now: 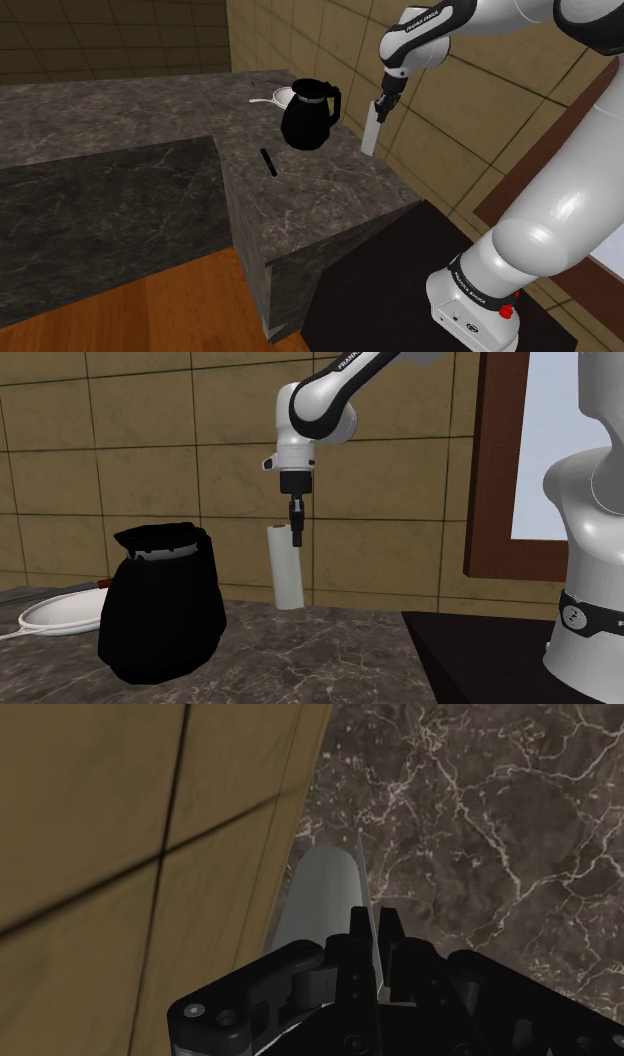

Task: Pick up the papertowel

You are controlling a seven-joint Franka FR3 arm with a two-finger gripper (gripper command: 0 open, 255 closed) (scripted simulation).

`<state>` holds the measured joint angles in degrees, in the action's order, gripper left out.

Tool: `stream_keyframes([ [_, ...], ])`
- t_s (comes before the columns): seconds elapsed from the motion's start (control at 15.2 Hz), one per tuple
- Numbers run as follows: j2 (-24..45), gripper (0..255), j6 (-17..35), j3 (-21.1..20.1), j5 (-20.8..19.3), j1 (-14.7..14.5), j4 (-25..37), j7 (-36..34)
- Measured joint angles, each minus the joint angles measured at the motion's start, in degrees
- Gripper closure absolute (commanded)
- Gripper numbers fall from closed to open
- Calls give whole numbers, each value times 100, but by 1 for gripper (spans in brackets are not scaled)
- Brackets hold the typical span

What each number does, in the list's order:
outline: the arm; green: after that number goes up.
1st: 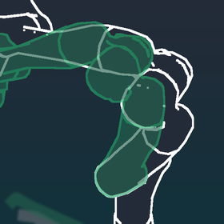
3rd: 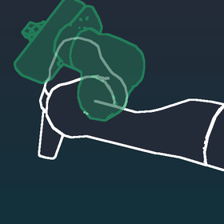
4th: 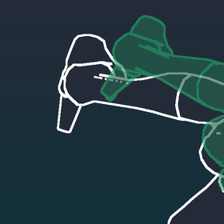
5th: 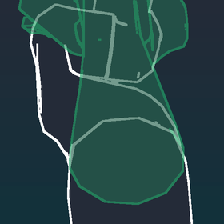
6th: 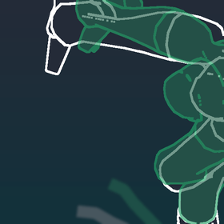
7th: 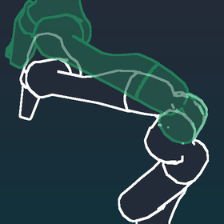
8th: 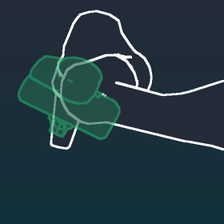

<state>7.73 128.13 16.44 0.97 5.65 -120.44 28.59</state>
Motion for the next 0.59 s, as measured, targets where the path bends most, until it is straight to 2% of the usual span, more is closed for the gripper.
stream_keyframes([
  [0.59, -325, 255, -635, 19, -114, -13, 323, -53],
])
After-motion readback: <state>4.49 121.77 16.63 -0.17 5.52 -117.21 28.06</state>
